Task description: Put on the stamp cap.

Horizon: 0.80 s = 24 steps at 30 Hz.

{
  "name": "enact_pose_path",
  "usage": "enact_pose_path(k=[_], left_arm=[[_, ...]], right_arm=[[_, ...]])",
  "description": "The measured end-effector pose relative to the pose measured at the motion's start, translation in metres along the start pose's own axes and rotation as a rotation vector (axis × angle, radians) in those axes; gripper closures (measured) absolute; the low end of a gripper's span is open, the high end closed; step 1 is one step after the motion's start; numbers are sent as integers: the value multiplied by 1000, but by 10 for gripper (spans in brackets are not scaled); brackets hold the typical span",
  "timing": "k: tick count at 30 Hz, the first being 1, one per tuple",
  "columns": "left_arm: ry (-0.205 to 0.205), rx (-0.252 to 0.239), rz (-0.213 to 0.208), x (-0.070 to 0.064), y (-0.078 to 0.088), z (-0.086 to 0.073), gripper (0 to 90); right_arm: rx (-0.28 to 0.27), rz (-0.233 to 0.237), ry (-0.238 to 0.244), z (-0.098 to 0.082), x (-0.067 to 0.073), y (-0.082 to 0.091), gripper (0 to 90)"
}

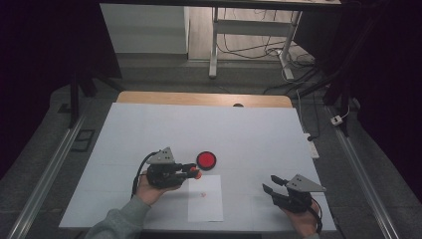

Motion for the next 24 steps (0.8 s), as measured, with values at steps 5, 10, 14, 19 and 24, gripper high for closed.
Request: enact_pose_path(k=[5,10,14,19,24], left_arm=[[2,3,0,2,-1,-1,720],[3,0,9,3,1,0,720],[2,-4,18,4,3,0,719],[13,-19,22,9,1,6,719],[19,-35,27,15,0,16,719]], right_arm=[[9,-10,19,-1,-3,-1,498],[12,-9,24,-1,-4,-2,494],[9,-2,28,0,-3,-2,493],[17,-1,39,-1,-2,-4,492],[11,-1,41,0,-3,-4,491]])
Point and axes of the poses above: each handheld gripper's, and its own axes: y roughly backward along the jaws, z roughly out of its top, x roughly to its left, the point moved 6 cm from there along -y, roughly forward along the jaws, and after that the axes turned 8 degrees about -y, right-handed, at the moved point
